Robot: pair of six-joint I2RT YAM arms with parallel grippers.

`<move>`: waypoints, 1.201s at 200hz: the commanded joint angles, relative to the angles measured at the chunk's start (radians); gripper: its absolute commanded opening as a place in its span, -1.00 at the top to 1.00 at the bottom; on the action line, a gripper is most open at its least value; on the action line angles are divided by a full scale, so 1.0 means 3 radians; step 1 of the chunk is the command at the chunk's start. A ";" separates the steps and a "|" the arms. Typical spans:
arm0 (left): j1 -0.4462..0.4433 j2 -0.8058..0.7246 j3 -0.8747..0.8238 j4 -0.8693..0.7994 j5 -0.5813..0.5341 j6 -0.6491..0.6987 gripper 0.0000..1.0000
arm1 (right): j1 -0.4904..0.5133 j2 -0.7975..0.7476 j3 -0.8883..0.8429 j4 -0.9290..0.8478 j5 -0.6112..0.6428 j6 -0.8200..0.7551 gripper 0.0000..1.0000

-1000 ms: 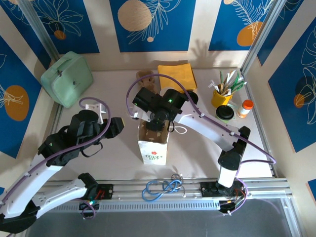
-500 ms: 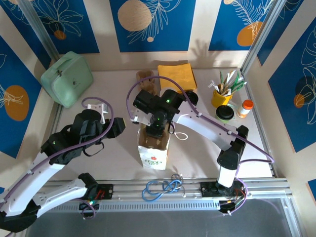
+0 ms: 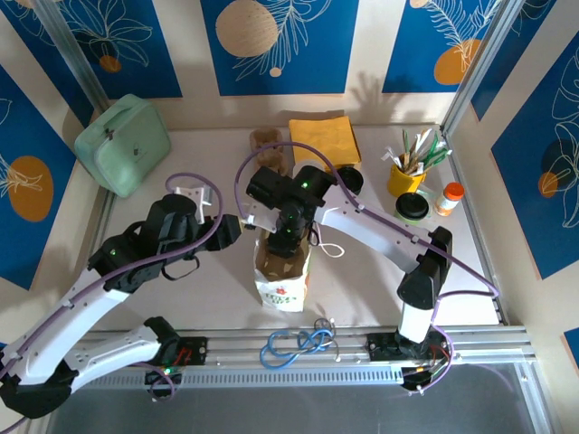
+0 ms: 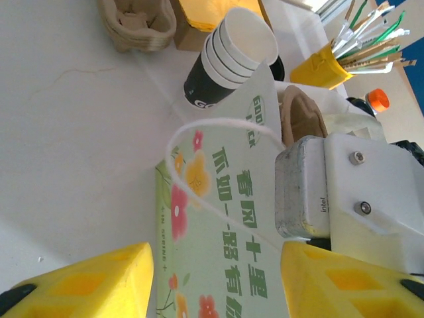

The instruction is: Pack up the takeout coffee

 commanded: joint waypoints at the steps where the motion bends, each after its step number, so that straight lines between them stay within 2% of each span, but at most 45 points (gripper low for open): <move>1: -0.0011 0.0002 -0.0018 0.0181 0.0212 0.0118 -0.08 | -0.0026 -0.0051 -0.0119 -0.0009 -0.0149 0.0028 0.13; 56: -0.0001 -0.0097 -0.0048 0.0201 0.0255 0.0224 -0.10 | -0.0100 -0.0185 -0.0389 0.0238 -0.0202 0.0025 0.13; 89: 0.0000 -0.0126 -0.0129 0.0378 0.0617 0.0373 -0.06 | -0.0126 -0.0336 -0.0491 0.0432 -0.0233 -0.0004 0.13; 132: -0.0040 0.0098 -0.0171 0.0475 0.1022 0.0458 0.05 | -0.0160 -0.0428 -0.0518 0.0554 -0.0263 -0.0007 0.13; 183: -0.0117 0.0259 -0.0145 0.0399 0.0828 0.0538 0.11 | -0.0180 -0.0436 -0.0565 0.0577 -0.0274 0.0008 0.13; 240: -0.0121 0.0282 -0.0246 0.0429 0.0689 0.0526 0.41 | -0.0221 -0.0431 -0.0658 0.0608 -0.0405 -0.0033 0.13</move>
